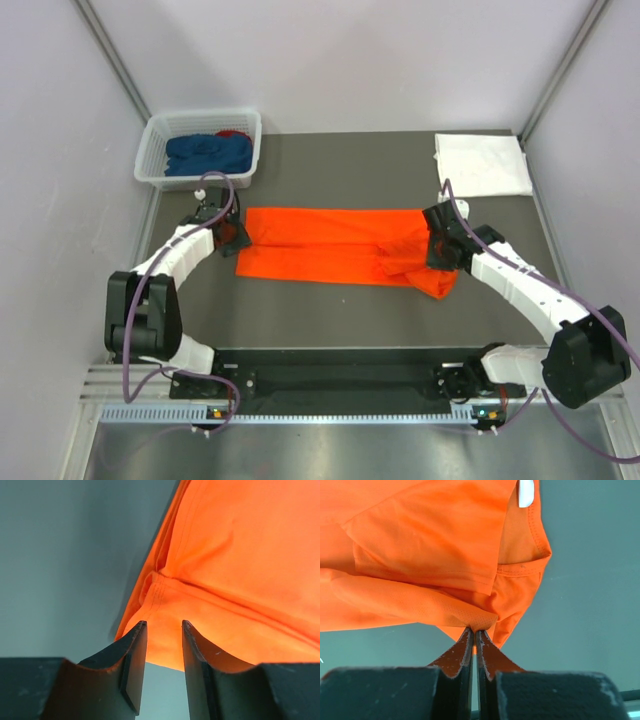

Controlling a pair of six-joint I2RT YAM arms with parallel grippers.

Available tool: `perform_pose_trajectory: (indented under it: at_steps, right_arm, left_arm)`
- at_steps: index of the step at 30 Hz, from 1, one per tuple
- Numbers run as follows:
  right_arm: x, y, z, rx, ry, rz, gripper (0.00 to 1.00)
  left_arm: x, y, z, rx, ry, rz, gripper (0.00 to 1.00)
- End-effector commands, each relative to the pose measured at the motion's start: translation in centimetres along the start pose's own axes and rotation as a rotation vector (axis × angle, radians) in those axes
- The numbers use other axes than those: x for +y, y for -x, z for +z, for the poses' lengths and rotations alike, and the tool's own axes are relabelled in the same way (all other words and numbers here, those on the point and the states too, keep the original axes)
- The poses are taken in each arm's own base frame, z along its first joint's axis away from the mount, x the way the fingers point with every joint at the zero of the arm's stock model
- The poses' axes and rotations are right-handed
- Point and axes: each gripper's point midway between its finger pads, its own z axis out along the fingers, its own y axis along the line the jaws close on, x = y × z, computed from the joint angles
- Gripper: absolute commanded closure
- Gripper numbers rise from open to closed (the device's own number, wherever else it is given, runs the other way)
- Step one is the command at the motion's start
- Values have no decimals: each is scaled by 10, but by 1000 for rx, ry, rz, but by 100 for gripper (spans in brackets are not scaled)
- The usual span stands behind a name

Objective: Fold and stack the t-shirts
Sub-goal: Fold the tshirt

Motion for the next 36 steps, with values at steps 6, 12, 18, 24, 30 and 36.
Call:
perform_pose_trajectory:
  at_steps: [6, 12, 18, 24, 30, 36]
  right_arm:
    - [9, 26, -6, -62, 38, 18, 100]
    - [11, 26, -4, -60, 48, 20, 100]
    - [13, 27, -4, -62, 53, 19, 100]
    - [12, 27, -4, -64, 50, 16, 100]
    - [12, 31, -6, -70, 50, 21, 100]
    - [13, 37, -5, -71, 41, 11, 100]
  left_arm:
    - [0, 9, 15, -51, 1, 28, 62]
    - [3, 5, 17, -38, 13, 40, 56]
    - [7, 7, 17, -65, 18, 50, 53]
    - [5, 4, 28, -39, 19, 57, 55]
    - [7, 2, 36, -13, 40, 61, 76]
    - [12, 6, 40, 5, 104, 46, 100]
